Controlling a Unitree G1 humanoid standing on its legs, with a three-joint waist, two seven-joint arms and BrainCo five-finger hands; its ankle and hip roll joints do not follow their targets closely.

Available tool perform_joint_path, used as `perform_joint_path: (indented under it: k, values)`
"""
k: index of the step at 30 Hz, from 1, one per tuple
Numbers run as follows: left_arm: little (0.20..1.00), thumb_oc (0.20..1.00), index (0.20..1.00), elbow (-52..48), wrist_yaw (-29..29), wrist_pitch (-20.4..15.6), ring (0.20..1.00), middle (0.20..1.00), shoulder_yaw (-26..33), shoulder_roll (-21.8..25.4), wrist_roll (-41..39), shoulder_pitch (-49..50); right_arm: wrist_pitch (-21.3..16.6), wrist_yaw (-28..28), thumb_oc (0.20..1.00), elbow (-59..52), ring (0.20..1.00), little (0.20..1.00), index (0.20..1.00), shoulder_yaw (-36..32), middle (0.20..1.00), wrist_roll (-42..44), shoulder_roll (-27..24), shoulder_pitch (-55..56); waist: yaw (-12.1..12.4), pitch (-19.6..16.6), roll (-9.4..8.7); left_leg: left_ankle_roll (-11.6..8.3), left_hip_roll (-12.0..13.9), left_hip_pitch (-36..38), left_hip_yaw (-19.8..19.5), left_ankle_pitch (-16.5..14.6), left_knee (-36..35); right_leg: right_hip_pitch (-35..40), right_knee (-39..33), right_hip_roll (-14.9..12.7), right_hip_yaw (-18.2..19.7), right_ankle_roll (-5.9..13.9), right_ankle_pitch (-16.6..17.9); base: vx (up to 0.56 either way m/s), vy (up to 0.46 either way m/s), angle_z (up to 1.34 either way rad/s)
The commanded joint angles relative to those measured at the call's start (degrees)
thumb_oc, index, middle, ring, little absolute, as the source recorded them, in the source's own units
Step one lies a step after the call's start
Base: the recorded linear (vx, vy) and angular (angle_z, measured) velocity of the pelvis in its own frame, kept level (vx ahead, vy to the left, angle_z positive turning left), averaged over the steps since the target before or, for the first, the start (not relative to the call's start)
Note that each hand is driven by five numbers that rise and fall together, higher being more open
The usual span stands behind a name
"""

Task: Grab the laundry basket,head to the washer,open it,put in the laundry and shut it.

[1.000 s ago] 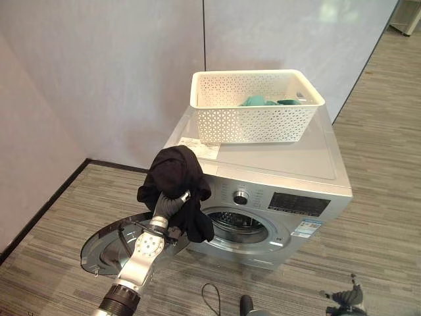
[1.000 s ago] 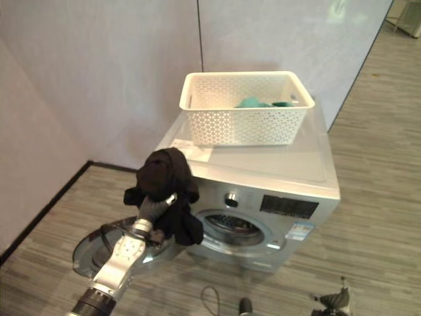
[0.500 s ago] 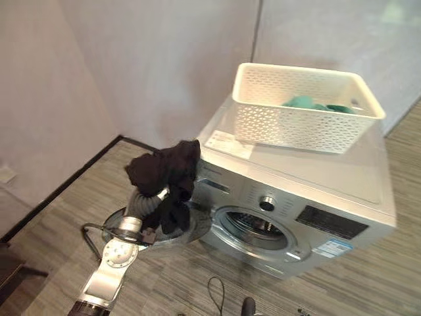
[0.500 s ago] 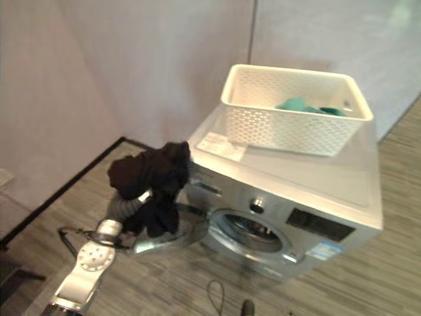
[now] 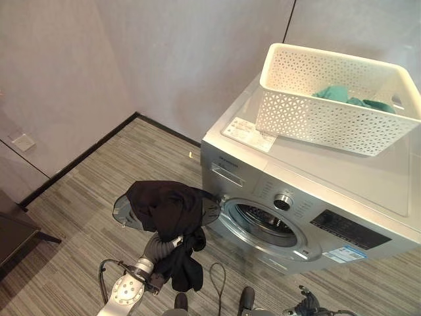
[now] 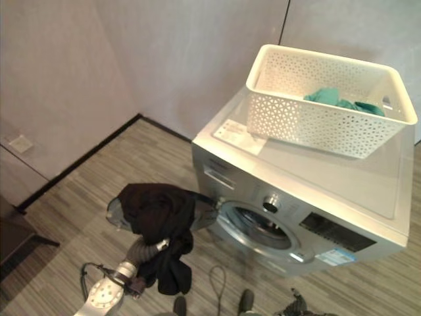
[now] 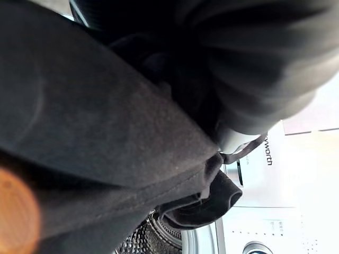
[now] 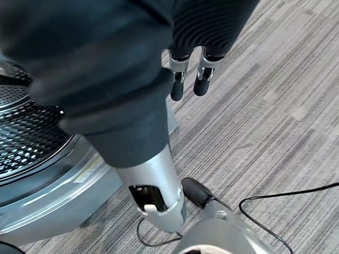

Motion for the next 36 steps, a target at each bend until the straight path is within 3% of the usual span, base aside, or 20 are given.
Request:
perform_joint_path:
  k: [1, 7, 10, 12, 13, 14, 15, 16, 17, 18, 19, 22, 26, 27, 28, 31, 36]
  values:
    - [0.2, 0.2, 0.2, 1.22, -0.75, -1.83, 0.2, 0.2, -1.68, -1.26, -2.98, -7.77, -1.23, -0.98, 1.0, -5.72, 1.0, 1.0, 1.0, 1.48, 1.0, 0.29, -1.4, -1.72, -1.63, 2.8, -1.57, 0.56, -0.87, -4.32, 0.02, -1.97, 0.3, 1.76, 2.68, 0.85, -1.73, -0.55, -10.08, -0.13, -0.109, 0.09]
    - [0.2, 0.2, 0.2, 14.12, 4.88, -2.04, 0.2, 0.2, -8.39, -7.88, -0.4, -24.55, -1.06, -0.21, 1.0, -20.47, 1.0, 1.0, 1.0, 5.13, 1.0, -3.49, -3.43, 0.47, -4.38, 4.94, -3.54, -0.54, 1.17, -11.25, -1.39, -0.64, 0.3, -7.57, 9.02, 2.91, 1.1, -2.66, -13.75, -0.11, -0.141, 0.1]
    - [0.2, 0.2, 0.2, 18.13, 8.46, -2.48, 0.2, 0.2, -9.8, -9.97, 1.13, -33.44, -1.38, -0.44, 1.0, -27.43, 1.0, 1.0, 1.0, 5.73, 1.0, -5.25, -5.8, 1.39, -6.37, 6.02, -5.19, -0.94, 3.08, -14.4, 1.51, 1.26, 0.39, -9.46, 9.43, 3.25, -0.1, -3.08, -13.98, -0.12, -0.138, 0.14]
    - [0.2, 0.2, 0.2, 20.02, 9.62, -2.64, 0.2, 0.2, -10.2, -11.03, 2.59, -38.17, -1.17, -0.18, 1.0, -31.53, 1.0, 1.0, 1.0, 5.05, 1.0, -6.48, -7.66, 2.3, -9.72, 6.88, -5.98, -0.38, 5.25, -15.27, 11.6, 0.61, 3.11, -10.37, 9.7, 2.33, -2.26, -2.91, -13.38, -0.23, -0.109, 0.48]
    - [0.2, 0.2, 0.2, 20.6, 9.9, -3.01, 0.2, 0.2, -10.17, -10.71, 1.97, -40.43, -0.82, -0.48, 1.0, -33.05, 1.0, 1.0, 1.0, 5.22, 1.0, -7.3, -8.38, 2.28, -11.82, 7.53, -7.66, -1.23, 9.26, -17.19, 20.58, 0.42, 8.78, -10.83, 8.66, 1.24, -4.2, -2.79, -11.8, -0.27, -0.098, 0.92]
    - [0.2, 0.2, 0.2, 20.49, 10.35, -3.29, 0.2, 0.2, -9.56, -10.27, 1.17, -40.74, -1.01, -0.93, 1.0, -33.96, 1.0, 1.0, 1.0, 5.53, 1.0, -7.3, -8.8, 1.79, -11.48, 7.89, -8.87, -1.76, 11.04, -17.63, 19.58, -0.14, 11.4, -11.02, 8.39, 1.03, -3.96, -2.75, -11.51, -0.21, -0.082, 1.07]
    - [0.2, 0.2, 0.2, 20.49, 10.31, -3.31, 0.2, 0.2, -9.5, -10.07, 1.07, -40.83, -0.93, -0.95, 1.0, -34.04, 1.0, 1.0, 1.0, 5.61, 1.0, -7.28, -8.72, 1.68, -11.39, 8.03, -8.89, -1.95, 11.55, -18.1, 19.47, -0.68, 12.54, -11.0, 8.31, 1.31, -3.86, -2.87, -11.5, -0.08, -0.043, 0.64]
    - [0.2, 0.2, 0.2, 20.09, 10.76, -3.6, 0.2, 0.2, -8.88, -9.64, 0.36, -41.16, -1.48, -1.6, 1.0, -33.46, 1.0, 1.0, 1.0, 6.3, 1.0, -6.43, -8.49, 1.06, -10.69, 8.33, -10.25, -2.07, 12.18, -18.02, 15.26, -2.01, 14.98, -11.6, 8.46, 1.58, -2.8, -2.98, -11.29, -0.02, -0.017, -0.46]
    - [0.2, 0.2, 0.2, 19.14, 11.24, -3.94, 0.2, 0.2, -8.99, -8.61, -0.19, -40.82, -2.71, -2.47, 1.0, -32.79, 1.0, 1.0, 1.0, 7.38, 1.0, -4.79, -7.28, -0.18, -10.15, 8.02, -11.57, -1.84, 14.12, -15.97, 6.59, -5.12, 16.93, -12.69, 9.53, 3.17, -0.43, -2.91, -11.04, -0.01, -0.013, -1.26]
    - [0.2, 0.2, 0.2, 19.08, 11.26, -3.94, 0.2, 0.2, -9.0, -8.51, -0.2, -40.74, -2.78, -2.51, 1.0, -32.71, 1.0, 1.0, 1.0, 7.47, 1.0, -4.76, -7.21, -0.19, -10.16, 8.09, -11.48, -1.93, 14.36, -16.01, 6.42, -5.31, 17.15, -12.59, 9.6, 3.37, -0.53, -2.95, -11.13, 0.08, 0.025, -1.41]
    - [0.2, 0.2, 0.2, 19.56, 11.56, -4.18, 0.2, 0.2, -9.91, -8.77, -0.27, -40.68, -3.23, -3.11, 1.0, -31.66, 1.0, 1.0, 1.0, 7.24, 1.0, -3.34, -6.4, -0.24, -11.41, 7.8, -10.62, -1.39, 15.95, -13.27, 4.0, -7.52, 15.1, -13.07, 10.97, 3.95, 0.29, -1.79, -11.37, 0.06, 0.033, -1.13]
    - [0.2, 0.2, 0.2, 20.4, 12.23, -4.5, 0.2, 0.2, -10.94, -9.31, -0.26, -43.05, -4.09, -4.5, 1.0, -31.52, 1.0, 1.0, 1.0, 6.19, 1.0, -1.77, -6.94, -1.6, -12.21, 9.28, -9.74, -1.55, 15.46, -15.95, 4.41, -8.64, 17.33, -15.44, 12.17, 3.25, 1.33, -1.77, -10.98, -0.09, 0.13, -0.2]
    - [0.2, 0.2, 0.2, 21.96, 15.43, -5.68, 0.2, 0.2, -9.75, -10.06, -1.25, -48.66, -6.21, -7.98, 1.0, -30.89, 1.0, 1.0, 1.0, 5.0, 1.0, 2.75, -6.09, -9.37, -13.37, 9.28, -7.91, -0.76, 11.11, -24.69, 3.78, -12.67, 24.39, -23.55, 12.96, 0.26, 4.81, -0.93, -7.43, -0.22, 0.321, 0.23]
    - [0.2, 0.2, 0.2, 22.02, 15.45, -5.69, 0.2, 0.2, -9.71, -10.05, -1.26, -48.8, -6.23, -8.01, 1.0, -30.81, 1.0, 1.0, 1.0, 5.02, 1.0, 2.77, -6.08, -9.55, -13.39, 9.22, -7.88, -0.7, 11.11, -25.02, 3.77, -12.82, 24.68, -23.81, 13.05, 0.23, 4.85, -0.89, -7.41, -0.18, 0.325, -0.26]
    - [0.2, 0.2, 0.2, 21.77, 16.38, -6.09, 0.2, 0.2, -9.58, -10.33, -0.96, -50.09, -6.74, -8.59, 1.0, -30.41, 1.0, 1.0, 1.0, 5.82, 1.0, 3.14, -5.69, -12.46, -13.53, 9.35, -7.66, 0.16, 9.71, -27.3, 3.74, -14.84, 27.92, -25.82, 13.35, -0.49, 6.44, -0.66, -6.15, -0.09, 0.16, -0.18]
    - [0.2, 0.2, 0.2, 22.28, 16.92, -6.46, 0.2, 0.2, -9.43, -10.76, -1.08, -51.7, -6.9, -8.84, 1.0, -29.87, 1.0, 1.0, 1.0, 6.35, 1.0, 3.25, -5.43, -14.68, -13.92, 9.42, -7.45, 1.02, 9.34, -30.42, 4.56, -16.95, 31.77, -28.78, 14.16, -1.2, 8.18, -0.27, -5.27, -0.12, 0.188, -0.25]
    - [0.2, 0.2, 0.2, 22.07, 19.0, -7.61, 0.2, 0.2, -9.46, -13.31, -1.97, -52.74, -5.35, -10.87, 1.0, -21.86, 1.0, 1.0, 1.0, 7.99, 1.0, 1.21, -4.58, -18.14, -14.38, 10.47, -6.98, 4.12, 7.52, -35.72, 6.59, -22.32, 39.53, -35.4, 16.4, -1.91, 12.47, 0.55, -3.64, -0.11, 0.205, -0.38]
